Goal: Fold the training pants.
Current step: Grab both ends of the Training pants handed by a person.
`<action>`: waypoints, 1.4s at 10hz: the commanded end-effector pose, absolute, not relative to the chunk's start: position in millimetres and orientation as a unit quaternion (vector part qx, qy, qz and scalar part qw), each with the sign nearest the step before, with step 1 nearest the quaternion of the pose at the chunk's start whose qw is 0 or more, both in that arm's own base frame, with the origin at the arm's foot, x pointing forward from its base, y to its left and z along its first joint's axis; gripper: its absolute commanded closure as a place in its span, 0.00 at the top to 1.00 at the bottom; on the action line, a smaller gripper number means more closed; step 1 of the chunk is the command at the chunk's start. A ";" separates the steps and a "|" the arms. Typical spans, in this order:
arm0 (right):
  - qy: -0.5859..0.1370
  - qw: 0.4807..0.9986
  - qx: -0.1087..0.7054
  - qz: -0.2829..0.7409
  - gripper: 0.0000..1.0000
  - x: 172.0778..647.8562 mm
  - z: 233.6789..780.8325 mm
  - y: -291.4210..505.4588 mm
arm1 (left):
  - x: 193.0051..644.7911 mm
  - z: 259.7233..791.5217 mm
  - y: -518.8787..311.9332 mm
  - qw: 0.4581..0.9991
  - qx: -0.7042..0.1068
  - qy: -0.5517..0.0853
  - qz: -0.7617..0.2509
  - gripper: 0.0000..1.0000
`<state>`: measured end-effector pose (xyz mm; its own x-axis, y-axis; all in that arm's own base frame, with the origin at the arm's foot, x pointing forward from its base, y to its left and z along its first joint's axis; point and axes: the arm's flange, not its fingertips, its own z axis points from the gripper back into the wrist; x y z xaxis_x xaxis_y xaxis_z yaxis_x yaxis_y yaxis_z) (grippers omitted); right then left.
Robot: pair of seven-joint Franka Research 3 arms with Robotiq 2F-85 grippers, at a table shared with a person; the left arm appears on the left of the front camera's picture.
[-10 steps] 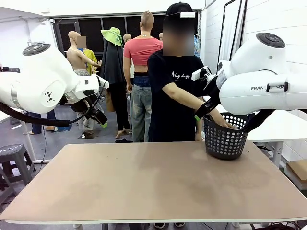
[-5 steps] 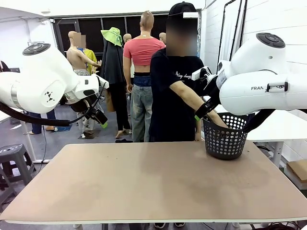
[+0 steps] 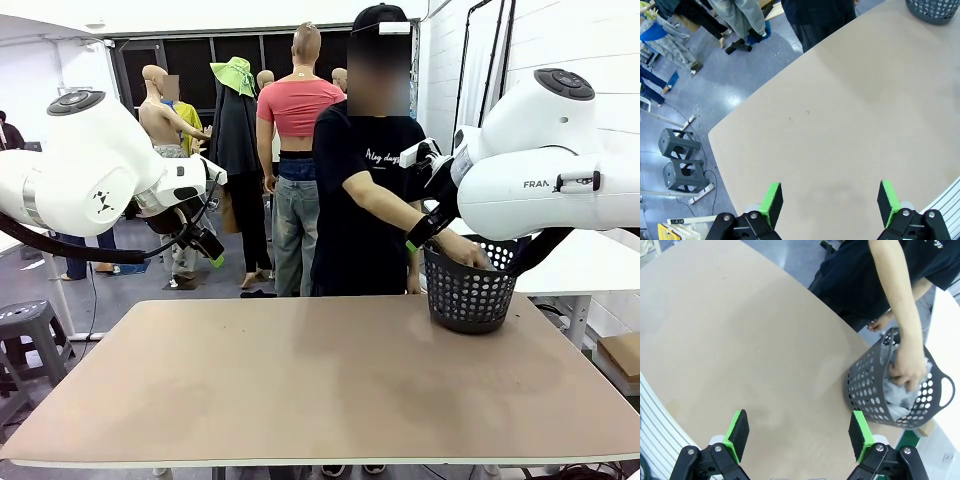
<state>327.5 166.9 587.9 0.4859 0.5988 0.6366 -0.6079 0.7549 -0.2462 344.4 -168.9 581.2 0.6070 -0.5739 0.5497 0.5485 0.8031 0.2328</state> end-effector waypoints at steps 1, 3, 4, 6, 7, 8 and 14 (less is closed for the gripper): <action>-0.366 0.862 0.007 0.349 1.00 328.3 587.3 165.7 | 344.5 581.6 -168.6 0.896 0.021 -0.314 -0.313 1.00; -0.366 0.862 0.007 0.349 1.00 328.3 587.3 165.7 | 344.5 581.6 -168.6 0.896 0.021 -0.314 -0.313 1.00; -0.366 0.862 0.007 0.349 1.00 328.3 587.3 165.7 | 344.5 581.6 -168.6 0.896 0.021 -0.314 -0.313 1.00; -0.366 0.862 0.007 0.349 1.00 328.3 587.3 165.7 | 344.5 581.6 -168.6 0.896 0.021 -0.314 -0.313 1.00; -0.366 0.862 0.007 0.349 1.00 328.3 587.3 165.7 | 344.5 581.6 -168.6 0.896 0.021 -0.314 -0.313 1.00; -0.366 0.862 0.007 0.349 1.00 328.3 587.3 165.7 | 344.5 581.6 -168.6 0.896 0.021 -0.314 -0.313 1.00; -0.366 0.862 0.007 0.349 1.00 328.3 587.3 165.7 | 344.5 581.6 -168.6 0.896 0.021 -0.314 -0.313 1.00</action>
<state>327.5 166.9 587.9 0.4859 0.5988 0.6366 -0.6079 0.7549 -0.2462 344.5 -168.9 581.2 0.6070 -0.5739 0.5497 0.5485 0.8031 0.2328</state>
